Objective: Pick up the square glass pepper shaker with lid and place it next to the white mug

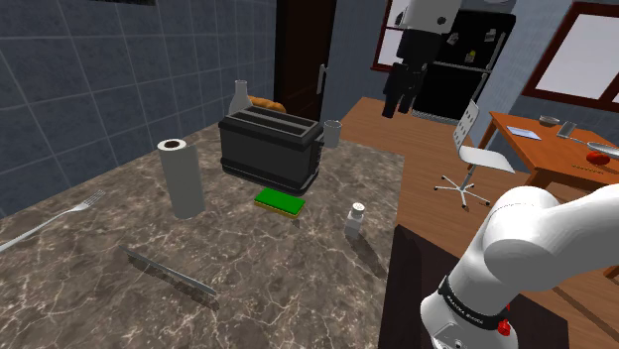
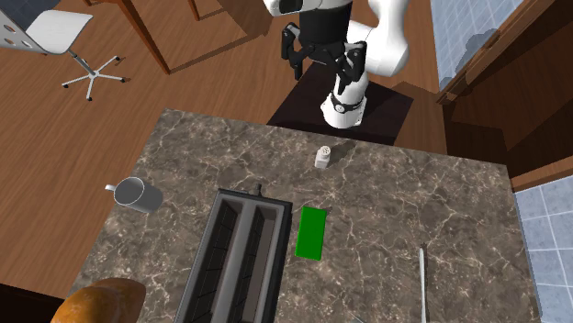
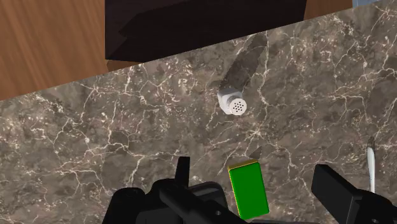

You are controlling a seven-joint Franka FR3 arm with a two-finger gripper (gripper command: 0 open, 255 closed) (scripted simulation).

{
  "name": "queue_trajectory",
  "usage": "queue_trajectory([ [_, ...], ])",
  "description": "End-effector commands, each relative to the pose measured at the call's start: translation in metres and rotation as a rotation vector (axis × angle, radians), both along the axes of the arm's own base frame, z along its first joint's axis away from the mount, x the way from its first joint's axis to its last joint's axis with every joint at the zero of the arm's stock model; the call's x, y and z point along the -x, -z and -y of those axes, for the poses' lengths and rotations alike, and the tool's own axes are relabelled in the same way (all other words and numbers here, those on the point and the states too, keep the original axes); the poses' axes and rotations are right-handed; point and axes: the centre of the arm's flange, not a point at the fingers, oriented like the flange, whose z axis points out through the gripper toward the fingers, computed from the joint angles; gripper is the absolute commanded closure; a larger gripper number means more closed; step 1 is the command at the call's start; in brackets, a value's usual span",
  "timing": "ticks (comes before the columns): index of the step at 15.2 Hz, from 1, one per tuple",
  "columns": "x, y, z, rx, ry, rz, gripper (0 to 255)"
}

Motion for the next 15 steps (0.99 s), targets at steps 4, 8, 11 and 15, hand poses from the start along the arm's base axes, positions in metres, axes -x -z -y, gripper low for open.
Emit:
queue_trajectory([
  [4, -0.012, 0.037, -0.015, 0.022, -0.018, -0.029, 0],
  [8, -0.026, 0.087, -0.034, 0.051, -0.042, -0.068, 0],
  [11, -0.034, 0.126, -0.048, 0.073, -0.06, -0.097, 0],
  [15, -0.044, 0.178, -0.065, 0.103, -0.084, -0.136, 0],
])
